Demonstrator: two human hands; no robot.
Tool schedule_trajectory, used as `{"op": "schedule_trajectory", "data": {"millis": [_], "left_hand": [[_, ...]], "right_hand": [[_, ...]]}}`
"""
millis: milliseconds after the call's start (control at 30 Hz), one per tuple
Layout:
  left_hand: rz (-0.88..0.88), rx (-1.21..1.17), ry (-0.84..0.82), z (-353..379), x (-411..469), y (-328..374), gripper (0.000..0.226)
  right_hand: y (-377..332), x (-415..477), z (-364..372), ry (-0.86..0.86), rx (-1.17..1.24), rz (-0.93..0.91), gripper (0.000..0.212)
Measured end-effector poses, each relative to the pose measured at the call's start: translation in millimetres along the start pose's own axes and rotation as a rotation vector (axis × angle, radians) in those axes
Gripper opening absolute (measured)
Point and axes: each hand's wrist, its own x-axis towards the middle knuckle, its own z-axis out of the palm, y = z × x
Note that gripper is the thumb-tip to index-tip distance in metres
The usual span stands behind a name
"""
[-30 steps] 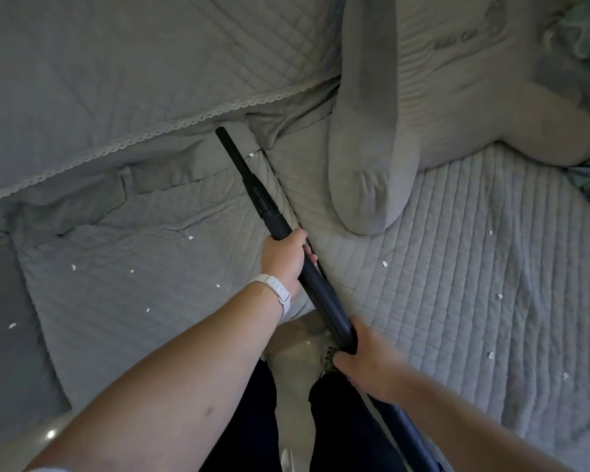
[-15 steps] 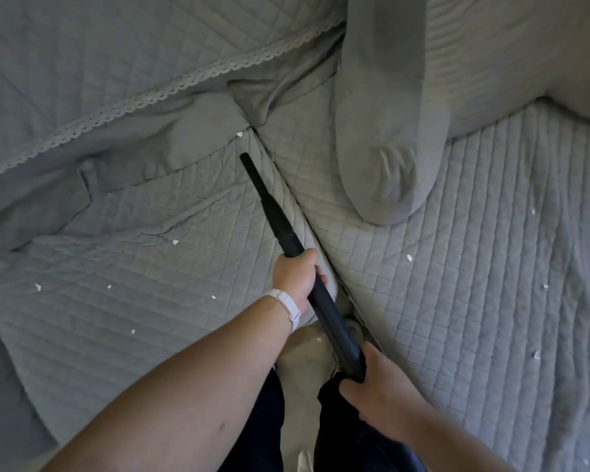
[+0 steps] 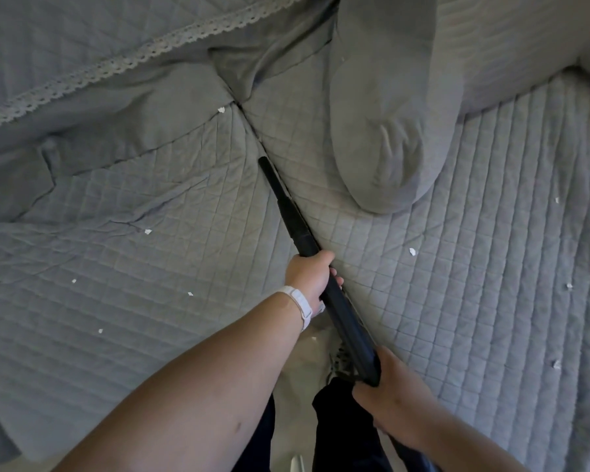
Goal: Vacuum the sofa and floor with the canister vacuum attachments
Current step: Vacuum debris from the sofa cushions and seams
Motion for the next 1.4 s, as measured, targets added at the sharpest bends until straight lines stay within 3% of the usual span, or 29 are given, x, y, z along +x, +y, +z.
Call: {"op": "schedule_trajectory", "data": {"millis": [267, 367, 400, 467, 500, 533, 600, 633, 667, 800, 1167, 1400], "left_hand": [[-0.044, 0.041, -0.043, 16.5, -14.6, -51.6, 0.018], [-0.061, 0.048, -0.039, 23.0, -24.3, -70.4, 0.019], [-0.066, 0.048, -0.033, 24.5, -27.4, -76.1, 0.019], [-0.076, 0.043, -0.034, 25.9, -34.0, -85.7, 0.021], [-0.082, 0.042, -0.036, 26.3, -37.0, -89.4, 0.025], [-0.088, 0.043, -0.041, 27.1, -39.1, -93.0, 0.026], [-0.096, 0.049, -0.051, 29.2, -42.2, -96.9, 0.02], [-0.102, 0.052, -0.054, 30.4, -43.3, -97.2, 0.018], [-0.108, 0.06, -0.056, 31.6, -42.7, -97.4, 0.017], [-0.107, 0.069, -0.055, 34.0, -35.4, -93.5, 0.026], [-0.041, 0.135, -0.006, 33.3, -18.7, -88.9, 0.011], [-0.028, 0.151, 0.016, 33.9, -14.9, -85.3, 0.021]], "right_hand": [[32.6, -21.8, -8.1, -0.027, -0.102, 0.068, 0.026], [49.5, -25.1, -4.1, -0.041, -0.122, 0.186, 0.029], [111.6, -0.8, -1.3, 0.007, -0.206, 0.188, 0.034], [266.0, 79.7, 34.1, -0.059, -0.443, 0.137, 0.071], [318.2, 105.9, 52.5, 0.045, -0.489, 0.049, 0.094], [331.0, 112.9, 53.1, 0.029, -0.39, 0.021, 0.093], [238.5, 48.5, 21.6, -0.051, -0.26, 0.113, 0.042], [149.2, -0.7, 4.1, -0.042, -0.167, 0.069, 0.031], [103.1, -29.4, -9.7, -0.049, -0.137, 0.013, 0.026], [88.5, -27.1, -11.0, -0.041, -0.108, 0.037, 0.029], [90.2, -9.9, -5.6, -0.052, -0.019, 0.051, 0.019], [84.6, -6.2, -5.7, -0.037, -0.034, 0.049, 0.02]]}}
